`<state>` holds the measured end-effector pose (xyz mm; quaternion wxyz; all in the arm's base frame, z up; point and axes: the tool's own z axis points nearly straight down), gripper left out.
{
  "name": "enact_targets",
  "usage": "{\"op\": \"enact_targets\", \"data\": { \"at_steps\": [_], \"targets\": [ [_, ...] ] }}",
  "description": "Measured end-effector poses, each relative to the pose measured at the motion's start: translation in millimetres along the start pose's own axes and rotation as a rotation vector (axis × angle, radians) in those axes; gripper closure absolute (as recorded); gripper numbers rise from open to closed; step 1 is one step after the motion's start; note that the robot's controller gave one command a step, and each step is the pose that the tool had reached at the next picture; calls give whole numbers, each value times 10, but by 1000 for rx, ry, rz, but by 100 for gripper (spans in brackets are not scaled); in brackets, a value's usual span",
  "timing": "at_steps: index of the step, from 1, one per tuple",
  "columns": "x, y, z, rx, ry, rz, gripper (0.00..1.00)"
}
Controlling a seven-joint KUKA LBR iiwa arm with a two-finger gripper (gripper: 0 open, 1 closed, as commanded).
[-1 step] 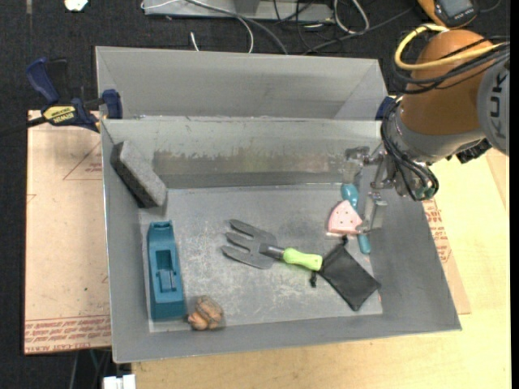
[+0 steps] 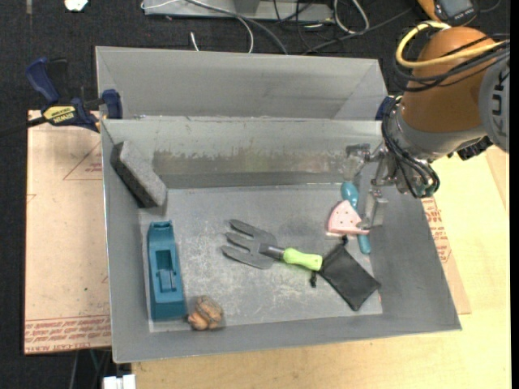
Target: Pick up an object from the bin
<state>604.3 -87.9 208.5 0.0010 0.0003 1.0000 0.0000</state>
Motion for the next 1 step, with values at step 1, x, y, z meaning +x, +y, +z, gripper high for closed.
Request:
{"op": "enact_targets", "data": {
  "at_steps": [1],
  "targets": [
    [430, -247, 909, 0, -2, -14, 0]
  ]
}}
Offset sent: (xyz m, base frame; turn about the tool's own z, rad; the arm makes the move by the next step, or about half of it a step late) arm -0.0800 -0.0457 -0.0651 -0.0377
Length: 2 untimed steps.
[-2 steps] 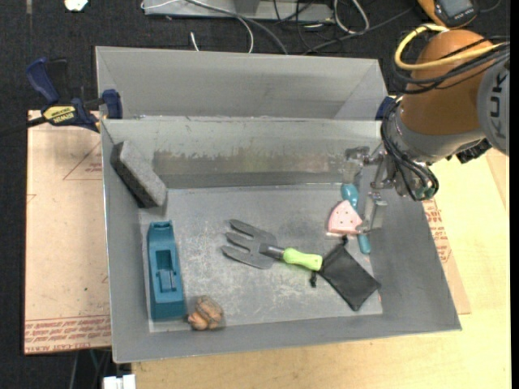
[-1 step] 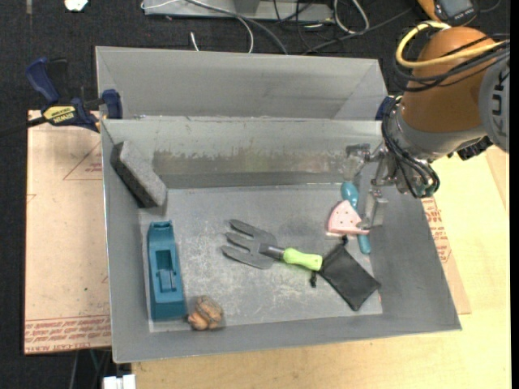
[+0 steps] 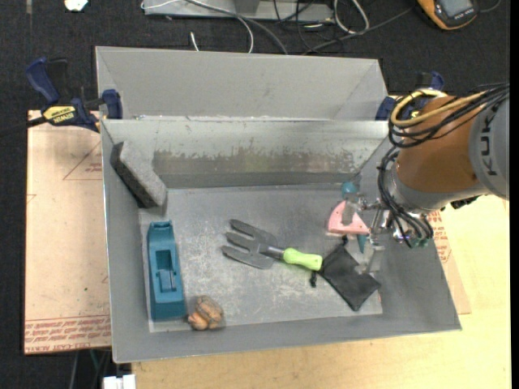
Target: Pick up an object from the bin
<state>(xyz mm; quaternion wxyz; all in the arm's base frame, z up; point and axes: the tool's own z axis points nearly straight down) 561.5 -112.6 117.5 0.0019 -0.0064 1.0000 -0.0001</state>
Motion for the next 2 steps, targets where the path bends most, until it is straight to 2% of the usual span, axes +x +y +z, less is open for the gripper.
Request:
{"op": "enact_targets", "data": {
  "at_steps": [1, 2],
  "targets": [
    [285, -139, -78, 0, -6, -14, 0],
    [726, 252, 172, -5, 12, -20, 0]
  ]
}}
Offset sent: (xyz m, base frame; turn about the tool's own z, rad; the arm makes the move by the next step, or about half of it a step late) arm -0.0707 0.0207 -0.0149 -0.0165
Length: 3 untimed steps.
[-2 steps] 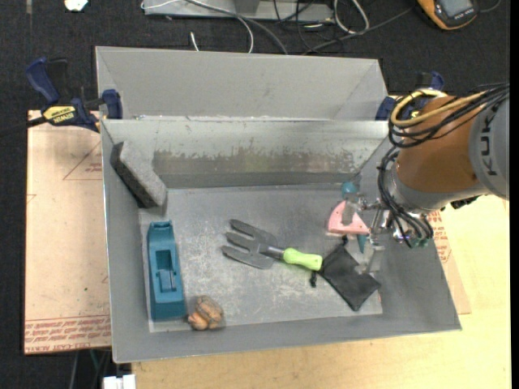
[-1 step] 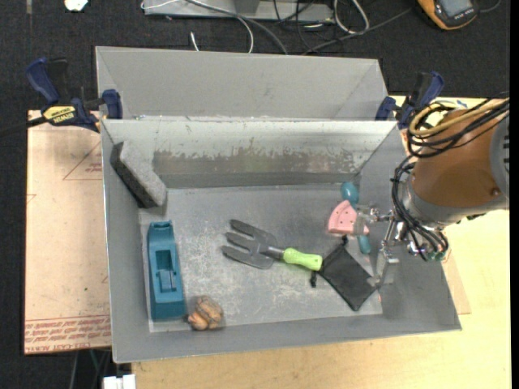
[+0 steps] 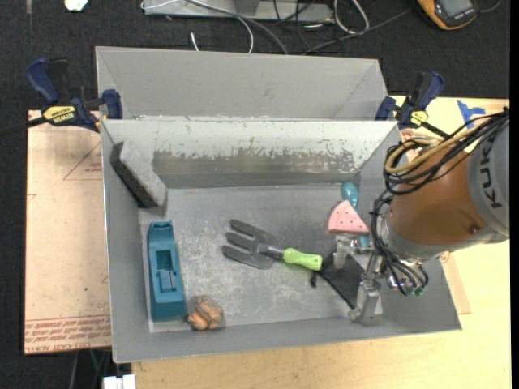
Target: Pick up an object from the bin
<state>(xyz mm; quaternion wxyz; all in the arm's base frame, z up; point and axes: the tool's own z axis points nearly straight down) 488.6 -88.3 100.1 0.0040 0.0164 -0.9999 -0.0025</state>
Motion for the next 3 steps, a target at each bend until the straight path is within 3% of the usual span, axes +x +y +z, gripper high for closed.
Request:
{"op": "enact_targets", "data": {
  "at_steps": [1, 2, 3],
  "targets": [
    [-61, 10, 196, 5, -18, 85, 0],
    [-75, -232, 297, 2, -8, 200, 100],
    [-75, -232, 296, 2, -8, 200, 100]
  ]
}}
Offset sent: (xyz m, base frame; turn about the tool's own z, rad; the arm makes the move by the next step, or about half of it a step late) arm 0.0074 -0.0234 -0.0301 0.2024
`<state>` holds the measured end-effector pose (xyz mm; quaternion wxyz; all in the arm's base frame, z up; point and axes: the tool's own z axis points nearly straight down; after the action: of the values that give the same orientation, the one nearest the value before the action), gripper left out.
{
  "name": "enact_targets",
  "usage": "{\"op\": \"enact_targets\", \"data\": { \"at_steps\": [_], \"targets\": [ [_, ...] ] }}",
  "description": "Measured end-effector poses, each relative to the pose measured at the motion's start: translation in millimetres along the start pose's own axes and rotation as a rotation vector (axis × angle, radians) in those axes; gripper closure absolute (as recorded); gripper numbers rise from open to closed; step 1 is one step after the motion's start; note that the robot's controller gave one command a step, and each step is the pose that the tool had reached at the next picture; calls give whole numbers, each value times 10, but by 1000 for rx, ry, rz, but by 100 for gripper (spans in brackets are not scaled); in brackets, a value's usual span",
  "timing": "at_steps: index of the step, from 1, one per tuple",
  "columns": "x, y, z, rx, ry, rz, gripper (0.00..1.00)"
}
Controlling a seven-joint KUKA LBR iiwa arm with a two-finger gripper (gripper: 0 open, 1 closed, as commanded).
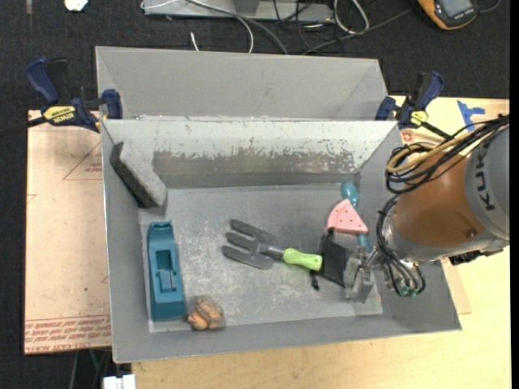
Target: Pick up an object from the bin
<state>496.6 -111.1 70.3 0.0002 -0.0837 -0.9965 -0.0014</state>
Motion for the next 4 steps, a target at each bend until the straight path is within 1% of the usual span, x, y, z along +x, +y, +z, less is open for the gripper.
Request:
{"op": "enact_targets", "data": {
  "at_steps": [1, 2, 3, 4],
  "targets": [
    [16, 6, -336, -1, 5, 0, 100],
    [2, 6, -631, -1, 1, -1, 100],
    [-10, 9, -820, -2, -4, -1, 100],
    [-9, 13, -999, -2, -3, -2, 100]
  ]
}}
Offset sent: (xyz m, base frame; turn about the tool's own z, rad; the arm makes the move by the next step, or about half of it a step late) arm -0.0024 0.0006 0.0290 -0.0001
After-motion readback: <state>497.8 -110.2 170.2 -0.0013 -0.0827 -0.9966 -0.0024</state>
